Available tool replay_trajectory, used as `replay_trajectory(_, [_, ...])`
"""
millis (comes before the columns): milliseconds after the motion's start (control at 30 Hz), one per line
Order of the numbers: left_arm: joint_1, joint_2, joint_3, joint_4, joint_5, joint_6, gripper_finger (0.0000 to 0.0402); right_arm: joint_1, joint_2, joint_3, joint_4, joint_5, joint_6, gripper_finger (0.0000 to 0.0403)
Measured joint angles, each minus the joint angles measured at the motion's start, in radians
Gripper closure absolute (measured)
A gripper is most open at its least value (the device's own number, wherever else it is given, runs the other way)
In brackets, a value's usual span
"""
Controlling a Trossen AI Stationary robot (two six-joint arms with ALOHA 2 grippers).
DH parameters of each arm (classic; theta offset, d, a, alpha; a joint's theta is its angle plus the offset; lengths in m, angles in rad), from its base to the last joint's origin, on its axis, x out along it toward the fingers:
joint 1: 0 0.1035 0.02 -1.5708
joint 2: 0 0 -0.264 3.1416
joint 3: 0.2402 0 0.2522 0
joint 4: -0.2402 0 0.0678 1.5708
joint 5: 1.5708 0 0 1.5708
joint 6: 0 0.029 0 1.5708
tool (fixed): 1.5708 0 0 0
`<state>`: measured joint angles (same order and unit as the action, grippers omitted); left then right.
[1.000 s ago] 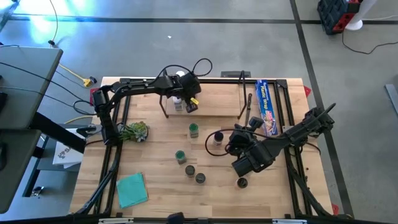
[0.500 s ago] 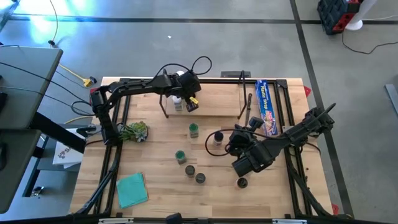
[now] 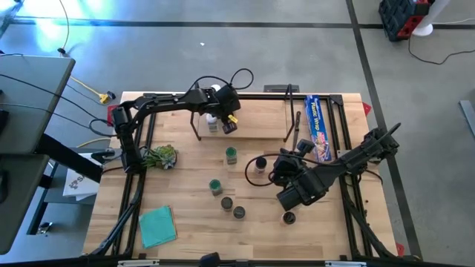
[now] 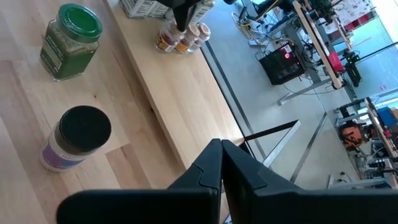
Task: Shelf spices
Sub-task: Put the brown seasoning bottle on the shelf aligned with the other brown seasoning bottles
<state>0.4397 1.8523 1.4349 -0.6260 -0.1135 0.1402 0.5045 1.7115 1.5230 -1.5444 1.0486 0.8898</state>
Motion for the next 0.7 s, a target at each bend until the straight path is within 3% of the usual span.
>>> replay_trajectory(500, [-0.008, -0.001, 0.013, 0.008, -0.002, 0.001, 0.0401, 0.000, 0.000, 0.000, 0.000, -0.004, 0.000, 0.0399])
replay_trajectory(700, [-0.049, -0.074, 0.060, -0.018, 0.008, 0.002, 0.0401, 0.000, 0.000, 0.001, -0.007, -0.038, 0.000, 0.0399])
